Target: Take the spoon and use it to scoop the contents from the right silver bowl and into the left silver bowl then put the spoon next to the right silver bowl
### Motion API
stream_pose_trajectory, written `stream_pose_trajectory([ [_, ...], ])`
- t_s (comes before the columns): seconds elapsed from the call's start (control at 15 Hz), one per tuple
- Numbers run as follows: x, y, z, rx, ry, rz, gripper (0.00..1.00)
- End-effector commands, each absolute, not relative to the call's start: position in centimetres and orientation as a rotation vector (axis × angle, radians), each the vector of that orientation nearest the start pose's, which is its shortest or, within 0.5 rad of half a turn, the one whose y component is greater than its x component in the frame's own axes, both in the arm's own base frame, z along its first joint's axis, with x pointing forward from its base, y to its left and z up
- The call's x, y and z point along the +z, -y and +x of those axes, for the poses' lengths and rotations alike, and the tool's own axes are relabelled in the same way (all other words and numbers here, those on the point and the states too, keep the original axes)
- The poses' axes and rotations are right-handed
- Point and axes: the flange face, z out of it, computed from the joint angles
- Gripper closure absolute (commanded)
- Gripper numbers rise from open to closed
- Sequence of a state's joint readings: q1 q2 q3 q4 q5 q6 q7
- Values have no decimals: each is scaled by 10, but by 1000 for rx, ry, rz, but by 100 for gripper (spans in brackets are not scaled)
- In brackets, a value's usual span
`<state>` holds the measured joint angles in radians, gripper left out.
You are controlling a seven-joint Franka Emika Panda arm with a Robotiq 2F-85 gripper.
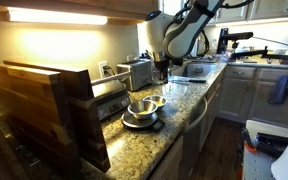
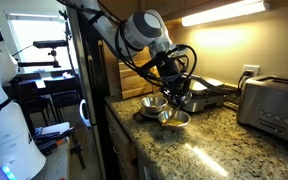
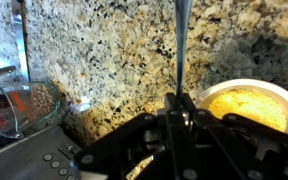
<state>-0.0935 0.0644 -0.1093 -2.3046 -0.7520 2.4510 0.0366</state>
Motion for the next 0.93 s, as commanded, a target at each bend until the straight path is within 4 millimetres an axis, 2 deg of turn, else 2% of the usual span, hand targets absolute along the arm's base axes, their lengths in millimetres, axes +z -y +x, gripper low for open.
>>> stream_pose_trajectory([
  [0.0, 327, 106, 516, 44, -437, 2598, 98],
  [0.27, 327, 117, 514, 30, -512, 2841, 98],
  [0.47, 340, 128, 523, 30, -522, 2983, 98],
  [0.87, 363, 165, 538, 33, -409, 3015, 98],
])
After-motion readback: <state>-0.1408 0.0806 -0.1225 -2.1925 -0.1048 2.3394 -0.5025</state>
